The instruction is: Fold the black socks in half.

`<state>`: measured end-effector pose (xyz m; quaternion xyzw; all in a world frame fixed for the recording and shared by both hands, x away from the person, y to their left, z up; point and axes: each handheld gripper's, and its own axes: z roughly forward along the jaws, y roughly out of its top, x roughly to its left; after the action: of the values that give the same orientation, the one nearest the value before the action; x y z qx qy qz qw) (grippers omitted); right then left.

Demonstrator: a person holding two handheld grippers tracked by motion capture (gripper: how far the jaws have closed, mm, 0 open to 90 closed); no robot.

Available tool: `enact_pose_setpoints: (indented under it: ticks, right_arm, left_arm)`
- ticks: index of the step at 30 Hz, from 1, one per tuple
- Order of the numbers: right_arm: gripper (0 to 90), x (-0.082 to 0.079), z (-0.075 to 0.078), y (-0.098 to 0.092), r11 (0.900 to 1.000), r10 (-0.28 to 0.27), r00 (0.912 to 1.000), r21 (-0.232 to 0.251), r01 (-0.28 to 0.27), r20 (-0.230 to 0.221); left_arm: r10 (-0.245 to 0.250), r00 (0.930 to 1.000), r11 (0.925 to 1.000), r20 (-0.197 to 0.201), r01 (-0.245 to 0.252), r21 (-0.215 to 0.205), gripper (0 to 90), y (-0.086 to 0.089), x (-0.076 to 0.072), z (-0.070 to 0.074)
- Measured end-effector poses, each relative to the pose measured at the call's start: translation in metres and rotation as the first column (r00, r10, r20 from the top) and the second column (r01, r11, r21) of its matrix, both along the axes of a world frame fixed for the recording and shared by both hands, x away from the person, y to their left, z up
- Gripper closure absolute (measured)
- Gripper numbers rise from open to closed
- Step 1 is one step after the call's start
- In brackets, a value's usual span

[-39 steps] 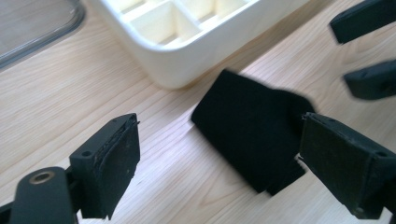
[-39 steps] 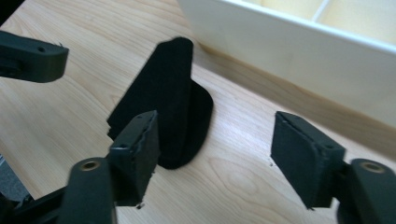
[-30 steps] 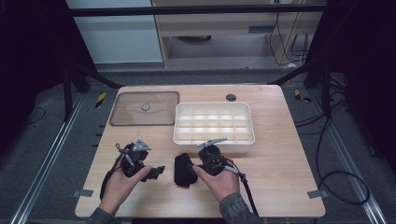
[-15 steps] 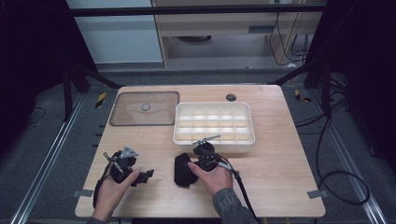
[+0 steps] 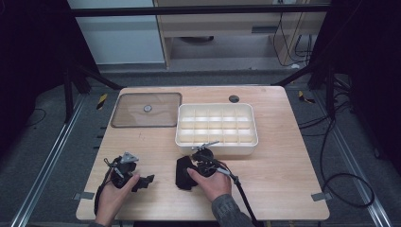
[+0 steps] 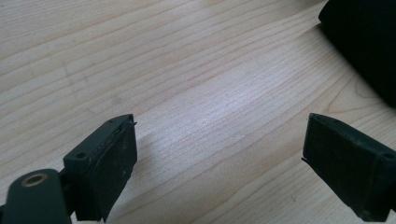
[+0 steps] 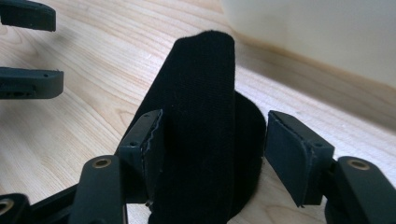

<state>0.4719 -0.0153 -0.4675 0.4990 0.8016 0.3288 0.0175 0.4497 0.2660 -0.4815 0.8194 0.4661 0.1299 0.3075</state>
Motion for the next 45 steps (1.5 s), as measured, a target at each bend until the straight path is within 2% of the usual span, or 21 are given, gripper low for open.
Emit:
enact_pose_setpoints:
  ticks: [13,24,33,42,45]
  right_arm:
    - [37.9,-0.006,-0.010,0.001,1.000,-0.006,0.9997,0.018,0.007,-0.023]
    - [40.0,-0.005,-0.015,0.001,0.999,-0.004,0.9979,0.050,0.007,-0.064]
    - [56.0,-0.006,-0.015,0.000,0.997,0.018,0.9951,0.080,-0.010,-0.097]
    - [67.2,-0.008,-0.009,-0.001,0.997,0.035,0.9972,0.067,-0.031,-0.066]
    - [70.2,-0.011,-0.005,-0.002,0.998,0.034,0.9990,0.051,-0.033,-0.027]
  left_arm:
    - [0.009,0.9998,1.0000,-0.016,-0.009,0.001,10.5,0.002,-0.001,-0.003]
    - [0.014,0.9996,0.9999,-0.025,-0.014,-0.007,10.8,0.003,0.000,-0.005]
    - [0.012,0.9995,0.9999,-0.030,-0.013,-0.006,10.9,0.004,0.001,-0.005]
    - [0.019,0.9994,0.9998,-0.028,-0.019,-0.004,10.8,0.007,0.001,-0.006]
    - [0.025,0.9994,0.9997,-0.024,-0.025,0.002,10.4,0.008,0.002,-0.006]
